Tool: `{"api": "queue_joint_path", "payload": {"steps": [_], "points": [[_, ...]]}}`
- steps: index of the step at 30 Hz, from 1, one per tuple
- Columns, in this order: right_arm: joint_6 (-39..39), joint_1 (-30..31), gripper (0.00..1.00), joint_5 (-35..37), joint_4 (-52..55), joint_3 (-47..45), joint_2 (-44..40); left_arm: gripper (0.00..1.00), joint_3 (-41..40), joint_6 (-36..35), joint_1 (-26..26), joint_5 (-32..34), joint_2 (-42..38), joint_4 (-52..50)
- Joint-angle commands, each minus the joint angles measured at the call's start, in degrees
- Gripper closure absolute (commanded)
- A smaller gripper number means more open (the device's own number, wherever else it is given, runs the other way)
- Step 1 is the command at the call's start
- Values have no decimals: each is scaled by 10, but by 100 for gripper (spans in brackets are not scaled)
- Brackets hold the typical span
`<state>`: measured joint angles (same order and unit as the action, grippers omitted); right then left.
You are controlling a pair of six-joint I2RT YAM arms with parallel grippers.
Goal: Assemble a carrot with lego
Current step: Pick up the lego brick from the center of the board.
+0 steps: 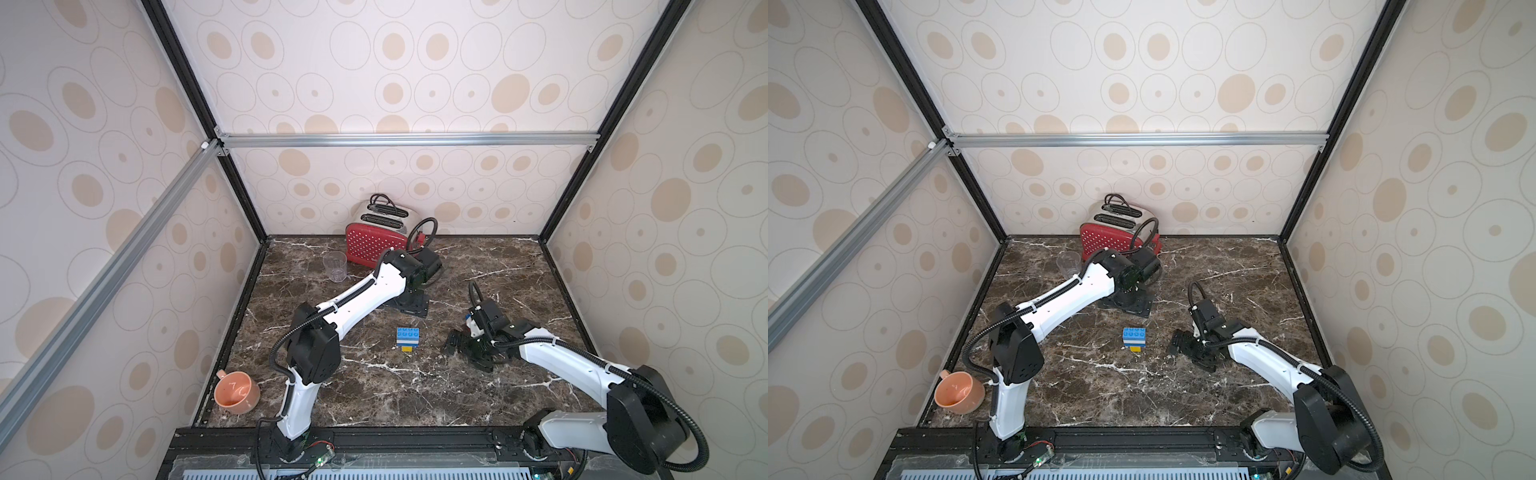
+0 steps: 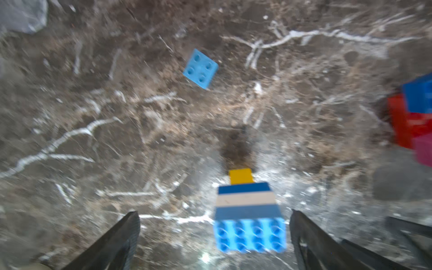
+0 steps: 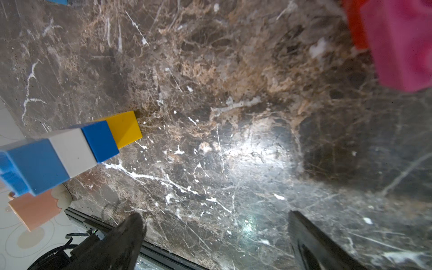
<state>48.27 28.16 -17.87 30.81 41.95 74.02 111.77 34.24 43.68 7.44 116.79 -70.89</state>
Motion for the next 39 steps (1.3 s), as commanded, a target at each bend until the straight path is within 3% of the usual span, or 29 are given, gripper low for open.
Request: {"api": "queue_joint_path", "payload": {"steps": [1, 5, 11, 18, 24, 39], "points": [[-3, -5, 1, 4, 14, 16, 12, 1, 13, -127, -25, 32, 36, 10], [-1, -4, 1, 4, 23, 23, 18, 3, 36, -168, -50, 14, 87, 28], [0, -7, 1, 9, 38, 31, 28, 13, 86, -186, -74, -22, 160, 56], [1, -12, 1, 14, 47, 38, 33, 30, 166, -232, -79, -11, 233, 38], [-2, -16, 1, 15, 50, 41, 38, 41, 176, -220, -84, -8, 248, 36], [-5, -22, 1, 9, 46, 38, 42, 58, 195, -213, -91, -18, 266, 25]]}}
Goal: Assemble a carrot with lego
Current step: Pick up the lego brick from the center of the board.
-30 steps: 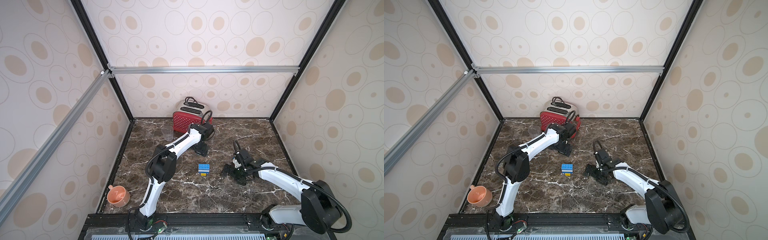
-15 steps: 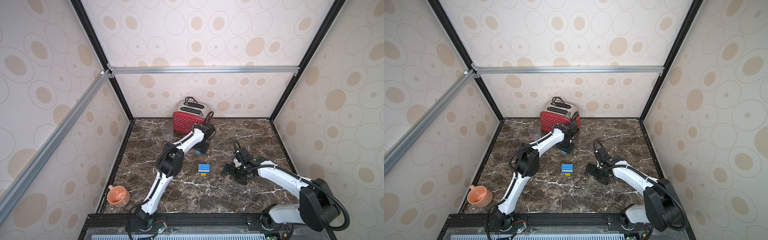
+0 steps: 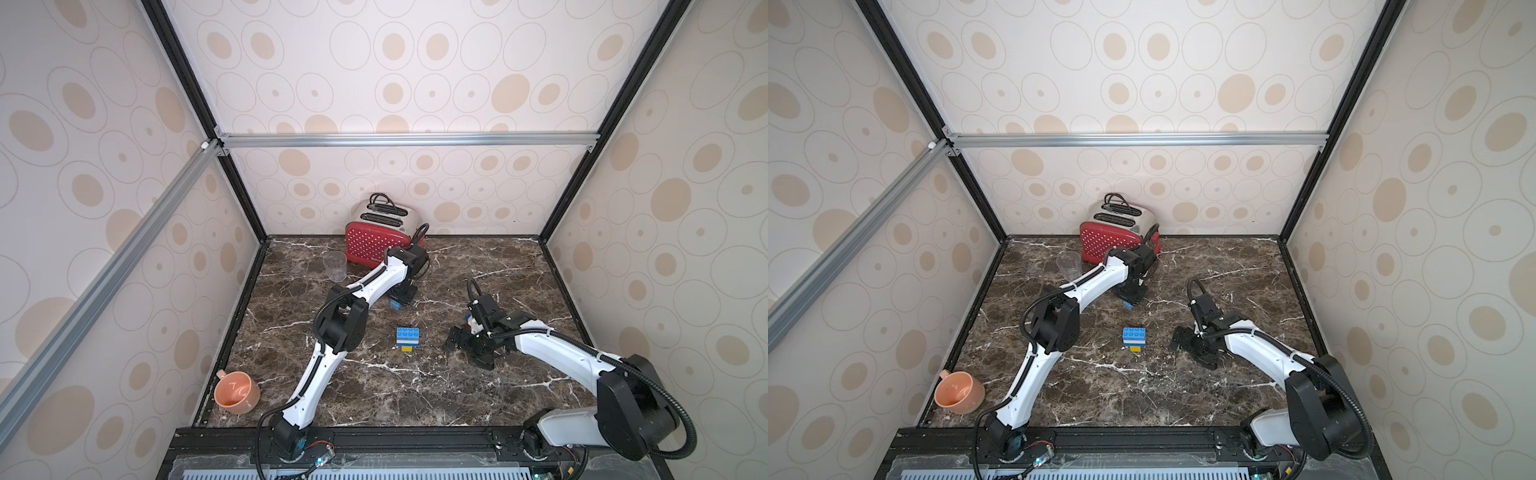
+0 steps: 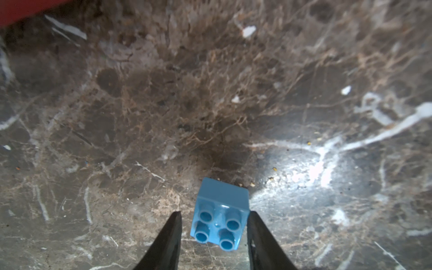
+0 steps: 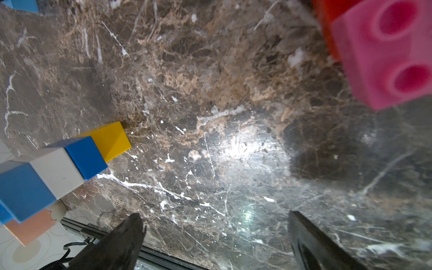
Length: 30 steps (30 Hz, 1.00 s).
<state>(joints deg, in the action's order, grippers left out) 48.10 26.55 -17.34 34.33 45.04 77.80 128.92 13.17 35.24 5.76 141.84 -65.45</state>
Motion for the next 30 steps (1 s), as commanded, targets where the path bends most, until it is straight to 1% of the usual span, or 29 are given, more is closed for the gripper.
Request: {"api": "queue_joint_path", "payload": {"steps": [1, 7, 9, 17, 19, 23, 30], "points": [[-5, -6, 1, 3, 11, 7, 4, 59, 24, -2, -8, -2, 16, -30], [-5, -9, 1, 2, 12, 5, 2, 63, 23, 0, -10, -8, 22, -33], [-6, -9, 1, 4, 13, 4, 0, 68, 23, 3, -10, -7, 23, -35], [-4, -10, 1, 2, 13, 1, -7, 80, 28, 32, -10, -6, 5, -44], [-3, -9, 1, 2, 13, 0, -11, 83, 30, 46, -9, -8, -7, -50], [0, -10, 1, 2, 13, -4, -22, 86, 23, 78, -10, -12, -43, -60], [1, -10, 1, 0, 13, -9, -34, 86, -9, 125, -7, -30, -119, -73]]}}
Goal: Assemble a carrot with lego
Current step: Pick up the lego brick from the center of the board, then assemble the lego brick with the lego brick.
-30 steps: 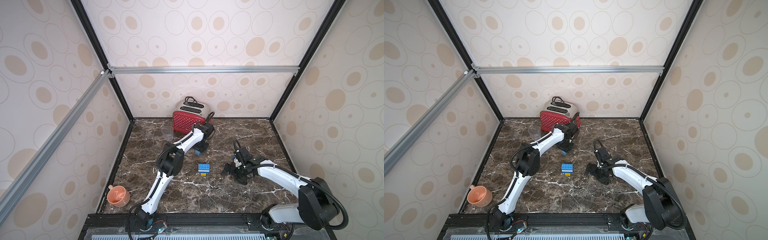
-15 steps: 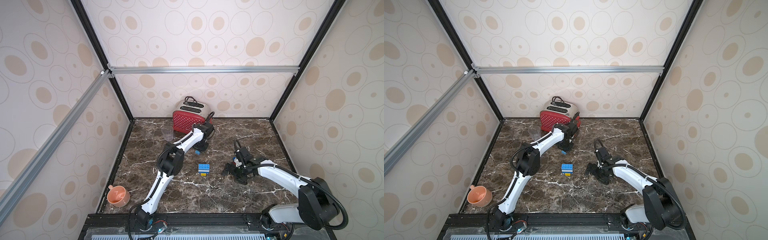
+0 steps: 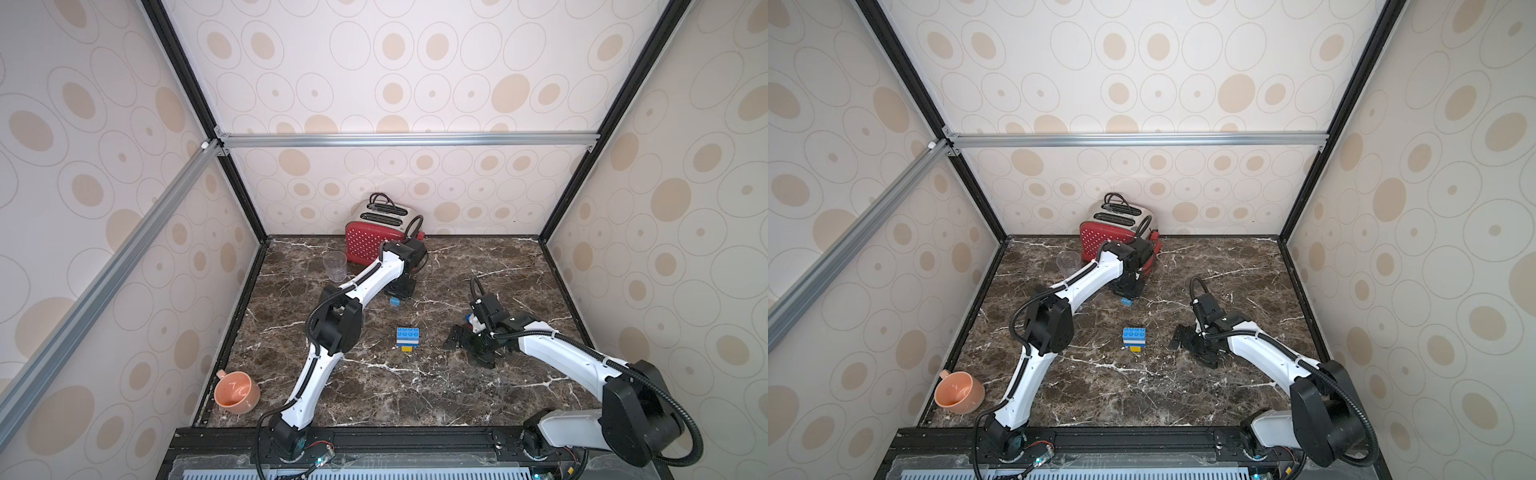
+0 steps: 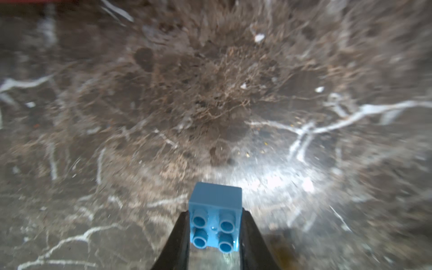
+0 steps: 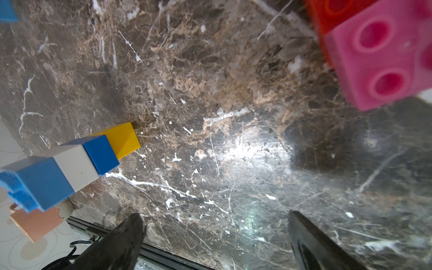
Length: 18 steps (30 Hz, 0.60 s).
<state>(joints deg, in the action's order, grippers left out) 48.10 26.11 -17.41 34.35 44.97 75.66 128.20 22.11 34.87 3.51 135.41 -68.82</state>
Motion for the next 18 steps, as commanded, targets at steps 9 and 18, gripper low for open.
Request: {"api": "queue_joint_path", "payload": {"steps": [9, 18], "points": [[1, -5, 1, 2, 19, -10, -33, 86, -21, 77, 30, -12, -131, -91], [8, -5, 1, 5, 19, -16, -52, 89, -65, 184, 109, 14, -192, -138]]}}
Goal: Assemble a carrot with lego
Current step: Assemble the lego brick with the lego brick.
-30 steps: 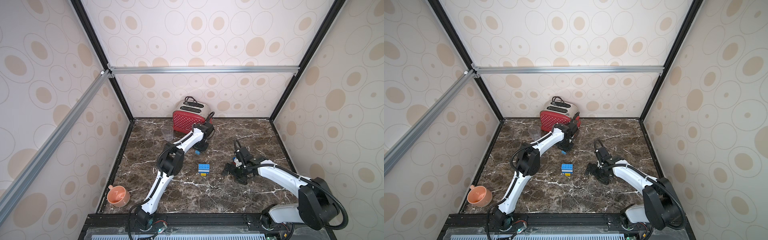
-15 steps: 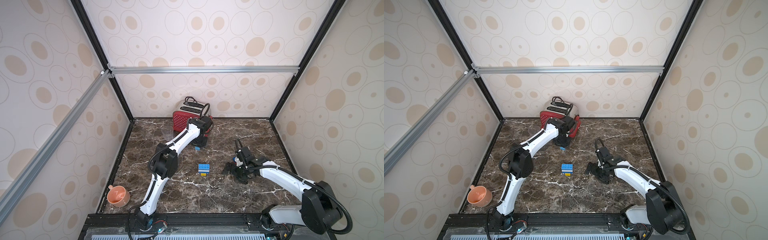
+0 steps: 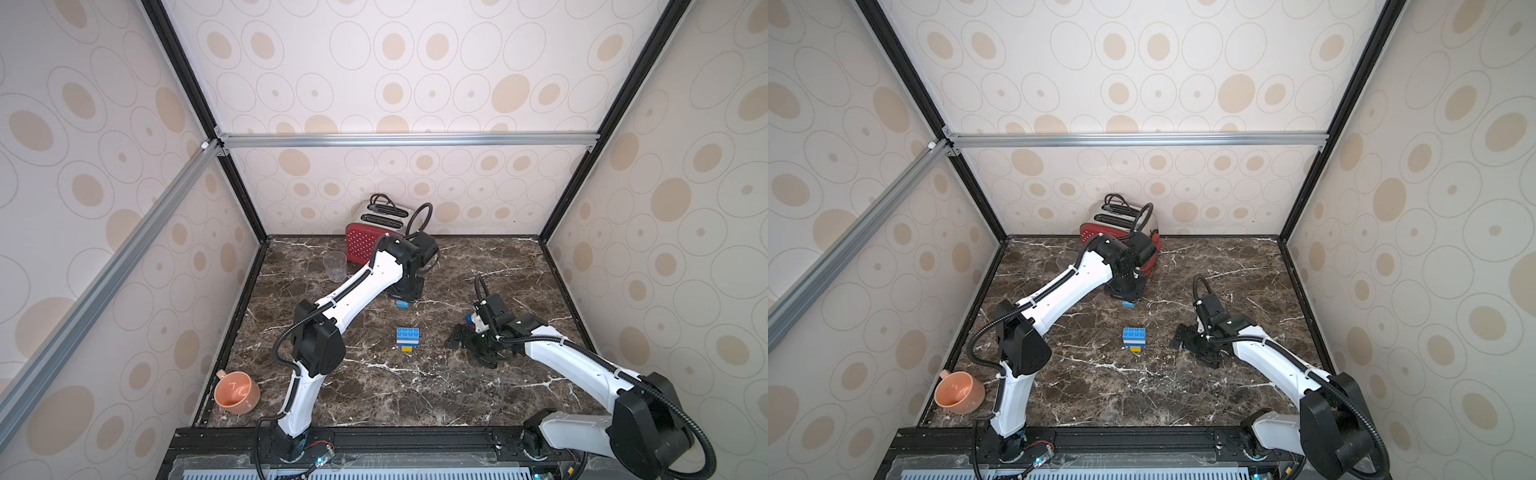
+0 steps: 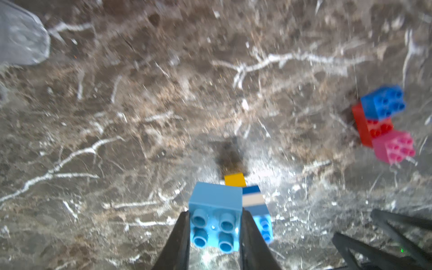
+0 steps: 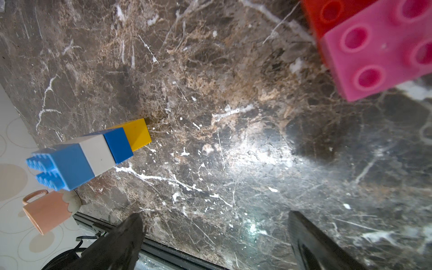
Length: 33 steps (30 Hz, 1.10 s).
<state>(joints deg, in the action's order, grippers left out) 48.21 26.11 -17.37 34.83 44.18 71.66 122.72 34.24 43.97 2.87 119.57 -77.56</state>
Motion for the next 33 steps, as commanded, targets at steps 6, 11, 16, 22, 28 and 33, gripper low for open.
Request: {"api": "queue_joint_path", "payload": {"steps": [6, 11, 16, 22, 28, 33], "points": [[9, -5, 1, 4, 14, -20, -28, 93, -55, 140, 57, 48, -68, -53], [9, -5, 1, 4, 12, -29, -38, 95, -84, 196, 90, 71, -72, -48], [11, -5, 1, 3, 10, -37, -49, 95, -98, 220, 98, 69, -62, -33], [9, -5, 1, 1, 10, -40, -56, 95, -88, 235, 99, 71, -50, -32], [7, -5, 1, -1, 7, -41, -54, 95, -91, 236, 99, 73, -34, -31], [7, -5, 1, -2, 5, -42, -53, 95, -86, 234, 100, 78, -22, -29]]}}
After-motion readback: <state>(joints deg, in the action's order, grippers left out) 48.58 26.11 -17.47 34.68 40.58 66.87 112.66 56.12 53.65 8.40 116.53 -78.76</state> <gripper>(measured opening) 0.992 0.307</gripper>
